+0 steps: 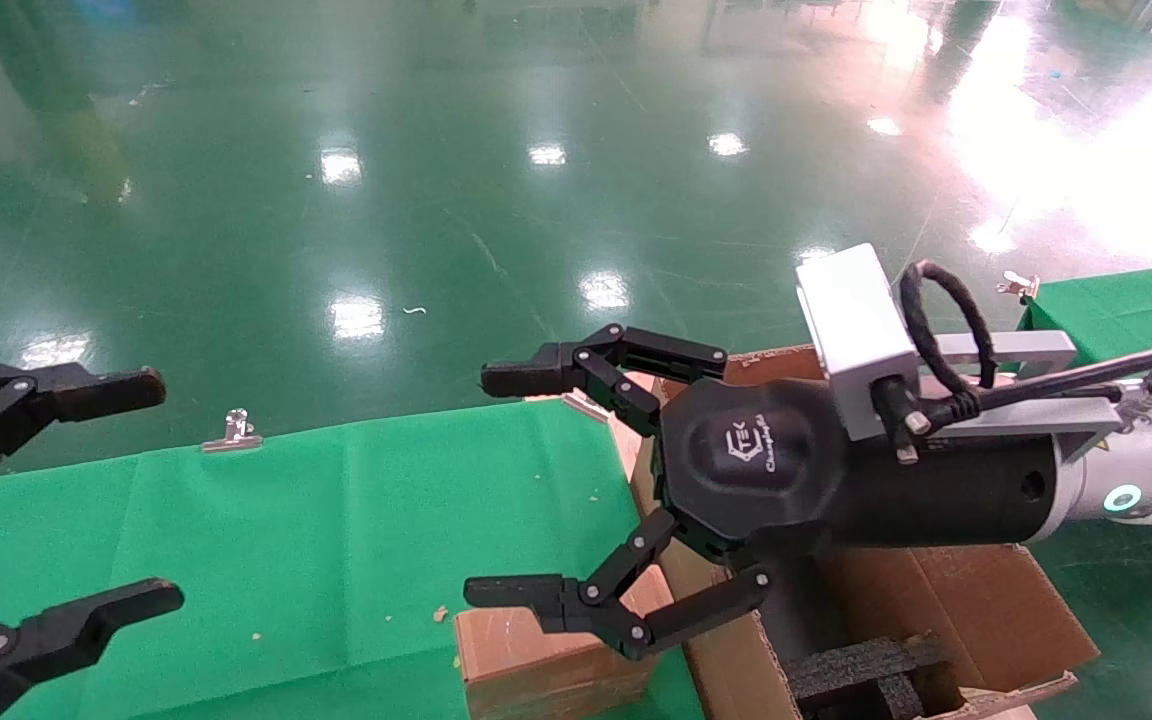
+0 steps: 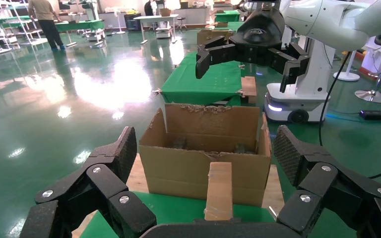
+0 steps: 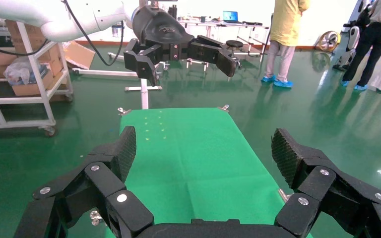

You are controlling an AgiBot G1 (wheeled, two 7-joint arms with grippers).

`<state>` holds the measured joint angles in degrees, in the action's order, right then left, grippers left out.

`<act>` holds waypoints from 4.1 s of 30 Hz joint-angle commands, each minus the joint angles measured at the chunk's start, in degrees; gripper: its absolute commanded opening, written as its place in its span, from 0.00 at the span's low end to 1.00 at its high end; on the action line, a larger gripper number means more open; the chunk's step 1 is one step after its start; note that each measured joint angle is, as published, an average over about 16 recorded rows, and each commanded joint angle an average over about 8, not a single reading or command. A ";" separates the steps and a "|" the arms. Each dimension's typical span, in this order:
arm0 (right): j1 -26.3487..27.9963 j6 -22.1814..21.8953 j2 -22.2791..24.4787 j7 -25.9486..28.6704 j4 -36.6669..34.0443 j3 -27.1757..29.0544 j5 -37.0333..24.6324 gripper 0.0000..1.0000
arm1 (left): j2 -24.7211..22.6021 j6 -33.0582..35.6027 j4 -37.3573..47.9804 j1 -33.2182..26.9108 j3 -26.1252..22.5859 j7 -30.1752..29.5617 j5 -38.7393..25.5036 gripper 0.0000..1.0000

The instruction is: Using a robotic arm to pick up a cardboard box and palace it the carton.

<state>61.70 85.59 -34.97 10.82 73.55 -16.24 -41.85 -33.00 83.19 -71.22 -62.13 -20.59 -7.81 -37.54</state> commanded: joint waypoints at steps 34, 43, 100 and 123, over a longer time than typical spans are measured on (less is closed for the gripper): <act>3.74 1.93 0.35 0.06 0.72 -3.33 -7.74 1.00 | 0.00 0.00 0.00 0.00 0.00 0.00 0.00 0.00; 13.62 4.29 -3.48 1.69 -0.95 -12.85 -24.43 1.00 | 0.00 0.00 0.00 0.00 0.00 0.00 0.00 0.00; 35.58 4.71 -21.30 -7.23 -18.81 -47.52 -40.87 0.00 | 0.01 -0.02 0.02 0.01 0.00 0.01 0.02 1.00; 35.69 4.37 -21.10 -7.06 -18.61 -47.22 -40.61 0.00 | 0.01 -0.02 0.02 0.01 0.00 0.01 0.02 1.00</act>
<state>98.20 90.17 -56.00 3.58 54.72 -63.57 -82.16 -32.99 83.17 -71.20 -62.12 -20.59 -7.81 -37.52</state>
